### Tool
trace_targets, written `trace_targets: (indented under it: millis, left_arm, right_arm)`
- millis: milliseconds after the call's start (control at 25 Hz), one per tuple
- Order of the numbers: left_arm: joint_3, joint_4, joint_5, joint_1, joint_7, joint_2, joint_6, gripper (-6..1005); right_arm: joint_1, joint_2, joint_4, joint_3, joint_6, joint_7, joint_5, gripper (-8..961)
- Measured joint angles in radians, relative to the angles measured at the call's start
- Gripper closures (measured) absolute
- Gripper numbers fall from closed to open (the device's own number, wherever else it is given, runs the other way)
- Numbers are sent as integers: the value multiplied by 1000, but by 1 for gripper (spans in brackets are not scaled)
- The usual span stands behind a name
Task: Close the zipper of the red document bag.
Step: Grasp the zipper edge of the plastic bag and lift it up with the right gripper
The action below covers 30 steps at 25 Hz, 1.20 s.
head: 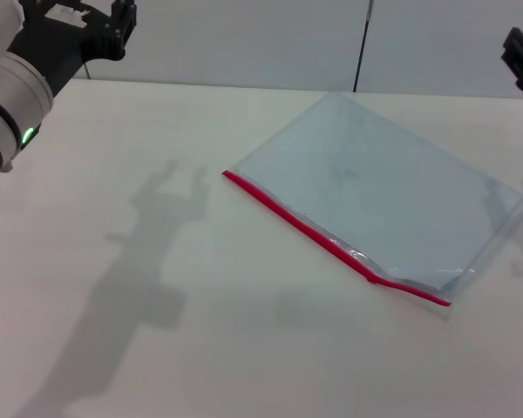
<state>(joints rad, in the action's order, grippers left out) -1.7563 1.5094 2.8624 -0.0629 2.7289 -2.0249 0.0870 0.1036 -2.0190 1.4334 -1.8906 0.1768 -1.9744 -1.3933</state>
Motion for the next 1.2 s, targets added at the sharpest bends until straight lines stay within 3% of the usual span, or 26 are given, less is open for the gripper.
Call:
trace_targets:
  millis: [560, 680, 960, 1200]
  left_arm:
    - [1, 0, 0, -1, 0, 0, -3, 549]
    - [2, 0, -2, -2, 0, 1, -4, 549]
    - [2, 1, -9, 0, 6, 4, -6, 549]
    - [3, -3, -11, -1, 10, 5, -7, 550]
  right_arm:
    - [-2, -4, -8, 23, -70, 51, -19, 350]
    - [-3, -2, -10, 65, -212, 53, -20, 349]
    - [-24, -3, 5, 286, -742, 51, -136, 347]
    - [-29, -5, 63, 333, -920, 40, -337, 345]
